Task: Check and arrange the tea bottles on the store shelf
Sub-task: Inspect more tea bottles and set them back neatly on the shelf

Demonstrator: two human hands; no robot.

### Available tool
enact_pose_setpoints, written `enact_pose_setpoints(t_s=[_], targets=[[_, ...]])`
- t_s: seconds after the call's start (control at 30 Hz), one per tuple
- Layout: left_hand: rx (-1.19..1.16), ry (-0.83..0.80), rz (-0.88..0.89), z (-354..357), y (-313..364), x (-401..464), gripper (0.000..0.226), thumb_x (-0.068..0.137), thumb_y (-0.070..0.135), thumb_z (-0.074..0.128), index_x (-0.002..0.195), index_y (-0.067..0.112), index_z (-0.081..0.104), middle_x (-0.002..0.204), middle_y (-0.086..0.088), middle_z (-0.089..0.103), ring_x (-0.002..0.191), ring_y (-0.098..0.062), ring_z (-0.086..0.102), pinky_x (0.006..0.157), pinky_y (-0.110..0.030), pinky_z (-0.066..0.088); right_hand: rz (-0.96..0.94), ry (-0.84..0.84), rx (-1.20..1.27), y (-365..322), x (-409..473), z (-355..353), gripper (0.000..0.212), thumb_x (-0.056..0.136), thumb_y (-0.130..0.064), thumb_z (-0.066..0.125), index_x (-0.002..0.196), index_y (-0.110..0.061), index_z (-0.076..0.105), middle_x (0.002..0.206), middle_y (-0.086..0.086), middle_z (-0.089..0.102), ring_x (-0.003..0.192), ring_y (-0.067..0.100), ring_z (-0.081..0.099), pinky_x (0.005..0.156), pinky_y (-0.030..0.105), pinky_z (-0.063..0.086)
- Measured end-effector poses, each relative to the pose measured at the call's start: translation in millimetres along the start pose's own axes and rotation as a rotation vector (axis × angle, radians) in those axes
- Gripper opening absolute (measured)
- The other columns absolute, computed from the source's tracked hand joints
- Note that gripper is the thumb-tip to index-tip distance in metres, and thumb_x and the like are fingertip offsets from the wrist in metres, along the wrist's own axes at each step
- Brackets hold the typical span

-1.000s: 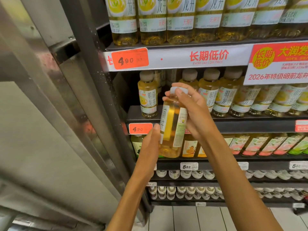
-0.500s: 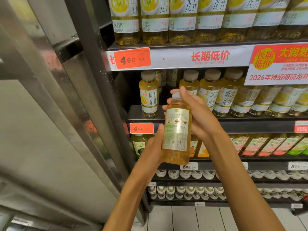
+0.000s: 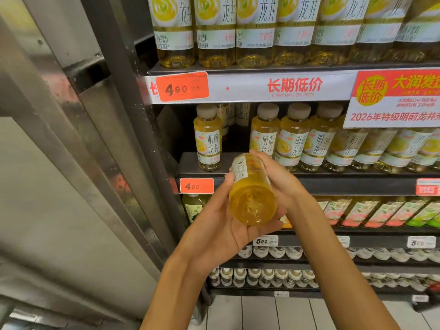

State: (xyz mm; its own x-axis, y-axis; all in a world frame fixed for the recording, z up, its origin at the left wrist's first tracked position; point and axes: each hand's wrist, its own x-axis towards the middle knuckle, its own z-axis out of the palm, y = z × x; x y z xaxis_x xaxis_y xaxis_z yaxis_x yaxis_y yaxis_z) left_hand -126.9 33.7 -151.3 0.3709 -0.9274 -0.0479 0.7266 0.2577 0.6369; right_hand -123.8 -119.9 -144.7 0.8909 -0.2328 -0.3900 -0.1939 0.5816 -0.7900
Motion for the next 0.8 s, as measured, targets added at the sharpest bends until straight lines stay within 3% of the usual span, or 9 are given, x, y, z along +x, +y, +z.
enact_pose_setpoints(t_s=[0.17, 0.23, 0.3, 0.4, 0.5, 0.57, 0.63, 0.7, 0.8], targets=[[0.007, 0.033, -0.015, 4, -7, 4, 0.056, 0.092, 0.043, 0.043, 0.125, 0.001, 0.055, 0.111, -0.022, 0.064, 0.093, -0.030, 0.068, 0.079, -0.038, 0.058, 0.052, 0.036, -0.010, 3, 1, -4, 0.042, 0.096, -0.032, 0.052, 0.126, -0.003, 0.054, 0.113, 0.022, 0.057, 0.103, 0.030, 0.057, 0.097, 0.043, 0.046], [0.024, 0.044, -0.031, 1, -11, 5, 0.055, 0.091, 0.041, 0.044, 0.124, -0.002, 0.055, 0.106, -0.023, 0.065, 0.090, -0.031, 0.068, 0.077, -0.037, 0.058, 0.007, -0.005, 0.016, -2, -1, -3, 0.033, 0.097, -0.029, 0.050, 0.118, -0.004, 0.055, 0.101, 0.024, 0.063, 0.089, 0.031, 0.066, 0.077, 0.041, 0.058], [0.064, 0.082, -0.051, -2, -13, 6, 0.054, 0.090, 0.040, 0.046, 0.120, -0.003, 0.057, 0.101, -0.022, 0.067, 0.087, -0.029, 0.069, 0.074, -0.035, 0.058, -0.098, -0.039, -0.002, -7, -2, -3, 0.024, 0.098, -0.026, 0.049, 0.105, -0.006, 0.059, 0.081, 0.020, 0.069, 0.072, 0.028, 0.070, 0.057, 0.035, 0.058], [0.278, 0.222, -0.004, -10, -17, 8, 0.054, 0.084, 0.046, 0.053, 0.119, 0.007, 0.060, 0.102, -0.015, 0.071, 0.090, -0.026, 0.070, 0.075, -0.034, 0.058, -0.315, -0.040, -0.098, -13, -5, -3, 0.020, 0.096, -0.026, 0.053, 0.103, -0.010, 0.062, 0.079, 0.011, 0.071, 0.078, 0.027, 0.071, 0.062, 0.034, 0.060], [0.670, 0.374, 0.088, -17, -20, 7, 0.054, 0.072, 0.061, 0.069, 0.116, 0.031, 0.061, 0.109, 0.002, 0.072, 0.102, -0.016, 0.068, 0.094, -0.038, 0.053, -0.491, -0.002, -0.283, -13, -10, -3, 0.022, 0.092, -0.030, 0.057, 0.109, -0.018, 0.062, 0.093, 0.005, 0.074, 0.092, 0.023, 0.070, 0.069, 0.030, 0.058], [0.785, 0.408, 0.144, -18, -19, 9, 0.045, 0.070, 0.062, 0.071, 0.107, 0.039, 0.065, 0.107, 0.009, 0.072, 0.103, -0.010, 0.067, 0.099, -0.041, 0.049, -0.574, -0.002, -0.360, -12, -15, -3, 0.025, 0.090, -0.035, 0.057, 0.110, -0.022, 0.063, 0.099, 0.003, 0.074, 0.096, 0.018, 0.069, 0.073, 0.030, 0.057], [0.724, 0.360, 0.178, -20, -20, 12, 0.044, 0.066, 0.063, 0.071, 0.104, 0.040, 0.069, 0.108, 0.007, 0.072, 0.102, -0.012, 0.068, 0.095, -0.040, 0.051, -0.596, -0.055, -0.335, -11, -19, -3, 0.034, 0.085, -0.043, 0.053, 0.111, -0.023, 0.062, 0.107, 0.005, 0.072, 0.103, 0.019, 0.067, 0.084, 0.035, 0.056], [0.498, 0.224, 0.164, -23, -18, 14, 0.049, 0.063, 0.062, 0.076, 0.103, 0.034, 0.073, 0.106, -0.002, 0.073, 0.096, -0.019, 0.070, 0.081, -0.037, 0.056, -0.545, -0.141, -0.206, -13, -24, -3, 0.046, 0.084, -0.045, 0.047, 0.119, -0.017, 0.059, 0.115, 0.010, 0.068, 0.108, 0.022, 0.064, 0.090, 0.036, 0.054], [0.344, 0.093, 0.139, -25, -16, 17, 0.052, 0.067, 0.056, 0.077, 0.106, 0.022, 0.073, 0.102, -0.010, 0.072, 0.088, -0.022, 0.070, 0.069, -0.034, 0.057, -0.467, -0.180, -0.136, -16, -30, -5, 0.052, 0.084, -0.034, 0.049, 0.129, -0.009, 0.051, 0.127, 0.020, 0.059, 0.121, 0.036, 0.054, 0.101, 0.049, 0.045]])
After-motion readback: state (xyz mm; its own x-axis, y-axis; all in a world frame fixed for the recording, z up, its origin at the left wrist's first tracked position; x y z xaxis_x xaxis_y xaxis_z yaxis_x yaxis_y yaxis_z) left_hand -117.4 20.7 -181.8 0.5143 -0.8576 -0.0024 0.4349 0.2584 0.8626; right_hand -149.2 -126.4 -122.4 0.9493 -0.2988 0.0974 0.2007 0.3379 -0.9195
